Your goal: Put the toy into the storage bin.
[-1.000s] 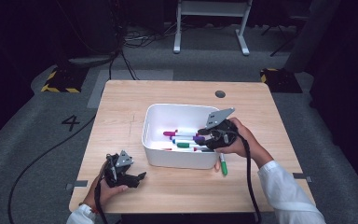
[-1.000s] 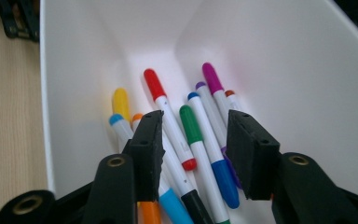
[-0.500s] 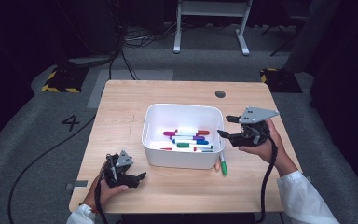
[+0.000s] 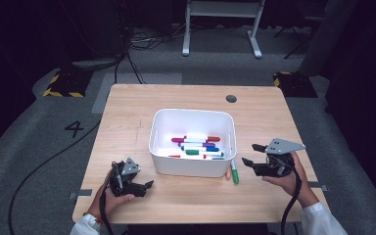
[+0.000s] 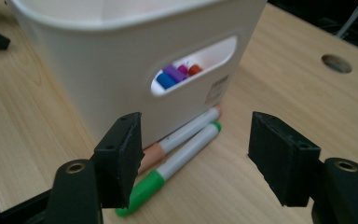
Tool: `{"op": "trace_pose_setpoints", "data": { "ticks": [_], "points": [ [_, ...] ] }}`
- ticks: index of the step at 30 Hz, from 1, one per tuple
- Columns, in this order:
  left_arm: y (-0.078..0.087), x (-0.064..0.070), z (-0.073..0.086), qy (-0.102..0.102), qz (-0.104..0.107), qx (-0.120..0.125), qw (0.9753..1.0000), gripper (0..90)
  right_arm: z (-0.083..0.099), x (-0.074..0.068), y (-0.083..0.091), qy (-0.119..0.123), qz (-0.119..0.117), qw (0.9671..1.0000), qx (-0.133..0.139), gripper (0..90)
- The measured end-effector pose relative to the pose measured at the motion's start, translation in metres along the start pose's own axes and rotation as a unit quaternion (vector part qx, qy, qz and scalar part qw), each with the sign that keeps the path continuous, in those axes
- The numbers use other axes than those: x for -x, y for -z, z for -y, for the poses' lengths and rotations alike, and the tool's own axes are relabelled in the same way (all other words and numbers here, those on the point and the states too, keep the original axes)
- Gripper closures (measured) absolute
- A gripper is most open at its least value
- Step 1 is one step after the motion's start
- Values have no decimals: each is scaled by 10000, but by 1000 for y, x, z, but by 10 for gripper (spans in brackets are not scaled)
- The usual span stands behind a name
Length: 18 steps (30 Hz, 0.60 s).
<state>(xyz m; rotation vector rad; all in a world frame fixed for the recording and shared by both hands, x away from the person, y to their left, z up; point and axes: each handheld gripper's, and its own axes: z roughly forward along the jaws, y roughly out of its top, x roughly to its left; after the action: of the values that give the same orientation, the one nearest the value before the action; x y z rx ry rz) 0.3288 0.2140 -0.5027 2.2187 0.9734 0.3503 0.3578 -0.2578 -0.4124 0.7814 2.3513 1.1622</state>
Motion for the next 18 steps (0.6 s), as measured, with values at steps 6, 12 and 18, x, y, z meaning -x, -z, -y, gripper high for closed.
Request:
{"op": "trace_pose_setpoints", "data": {
  "ticks": [6, 12, 18],
  "points": [
    [0, 0, 0, 1, -1, 1, 10000, 147, 23, -10, -19, -172, -238, 9992, -254, 358],
    [0, 0, 0, -12, -3, 6, 10000, 147, 32, -21, -34, -131, -318, 9983, -469, 358],
    [0, 0, 0, -14, -8, 10, 10000, 147, 40, -22, -45, -222, -400, 9970, -630, 358]
  ]
}}
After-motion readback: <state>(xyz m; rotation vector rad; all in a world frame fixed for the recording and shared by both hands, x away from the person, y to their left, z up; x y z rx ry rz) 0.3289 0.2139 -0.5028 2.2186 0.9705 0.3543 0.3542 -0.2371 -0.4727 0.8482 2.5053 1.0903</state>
